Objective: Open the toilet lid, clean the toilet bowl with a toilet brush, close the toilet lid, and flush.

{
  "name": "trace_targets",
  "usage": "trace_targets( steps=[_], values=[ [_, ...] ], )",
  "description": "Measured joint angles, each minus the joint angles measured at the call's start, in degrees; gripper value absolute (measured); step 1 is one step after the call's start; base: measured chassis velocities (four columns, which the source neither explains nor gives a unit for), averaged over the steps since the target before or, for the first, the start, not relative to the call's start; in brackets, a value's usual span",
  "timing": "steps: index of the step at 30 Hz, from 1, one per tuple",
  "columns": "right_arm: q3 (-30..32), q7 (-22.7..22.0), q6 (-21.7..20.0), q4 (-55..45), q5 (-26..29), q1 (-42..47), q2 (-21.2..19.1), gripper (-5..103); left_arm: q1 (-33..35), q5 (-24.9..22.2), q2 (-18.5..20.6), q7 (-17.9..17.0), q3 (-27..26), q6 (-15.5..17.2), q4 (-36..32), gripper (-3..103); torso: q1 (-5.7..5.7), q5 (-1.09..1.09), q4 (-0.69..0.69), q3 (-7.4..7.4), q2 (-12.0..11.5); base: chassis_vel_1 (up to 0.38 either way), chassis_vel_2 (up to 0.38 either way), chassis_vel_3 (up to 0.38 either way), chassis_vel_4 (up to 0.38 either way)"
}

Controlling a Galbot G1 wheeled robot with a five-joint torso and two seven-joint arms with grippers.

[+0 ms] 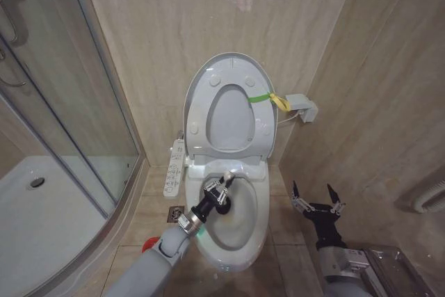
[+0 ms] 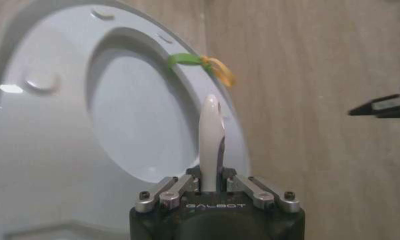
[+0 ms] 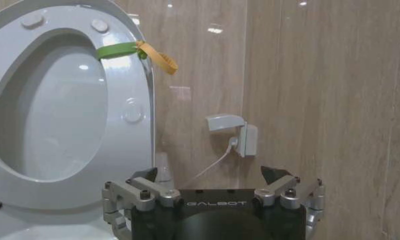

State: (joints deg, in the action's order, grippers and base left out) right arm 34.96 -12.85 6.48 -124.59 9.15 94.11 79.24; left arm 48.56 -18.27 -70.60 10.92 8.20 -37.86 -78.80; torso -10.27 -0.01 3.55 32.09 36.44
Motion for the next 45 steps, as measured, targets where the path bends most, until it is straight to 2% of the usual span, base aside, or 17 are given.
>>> trace_targets(
  steps=[6, 11, 20, 29, 34, 45],
  values=[
    [0.0, 0.0, 0.0, 0.0, 0.0, 0.0, 0.0, 100, 2.1, 0.94, -0.13, -3.77, -2.38, 0.77, -3.78, 18, 0.0, 0.01, 0.0, 0.0, 0.0, 0.0, 0.0, 0.0, 0.0],
    [0.0, 0.0, 0.0, 0.0, 0.0, 0.0, 0.0, 100, 4.08, 0.96, -0.01, -5.21, -4.12, 0.99, -7.83, 18, 0.0, 0.0, 0.01, 0.0, -0.01, 0.0, 0.0, 0.0, 0.0],
    [0.0, 0.0, 0.0, 0.0, 0.0, 0.0, 0.0, 100, 9.34, 1.37, 1.85, -5.5, -6.71, 1.77, -15.15, 18, 0.0, 0.0, 0.0, 0.0, -0.01, 0.0, 0.0, 0.0, 0.0],
    [0.0, 0.0, 0.0, 0.0, 0.0, 0.0, 0.0, 100, 16.31, 4.8, 3.7, -4.28, -12.08, 1.03, -21.61, 18, 0.0, 0.0, 0.0, 0.0, -0.01, 0.0, 0.0, 0.0, 0.0],
    [0.0, 0.0, 0.0, 0.0, 0.0, 0.0, 0.0, 100, 21.52, 5.18, 5.64, -5.13, -15.16, 1.63, -28.86, 18, 0.0, 0.0, 0.0, -0.01, -0.01, 0.0, 0.0, 0.0, 0.0],
    [0.0, 0.0, 0.0, 0.0, 0.0, 0.0, 0.0, 100, 28.36, 5.3, 7.79, -6.52, -17.83, 2.32, -37.94, 18, 0.0, 0.01, 0.0, 0.0, -0.01, 0.0, 0.0, 0.0, 0.0]
  ],
)
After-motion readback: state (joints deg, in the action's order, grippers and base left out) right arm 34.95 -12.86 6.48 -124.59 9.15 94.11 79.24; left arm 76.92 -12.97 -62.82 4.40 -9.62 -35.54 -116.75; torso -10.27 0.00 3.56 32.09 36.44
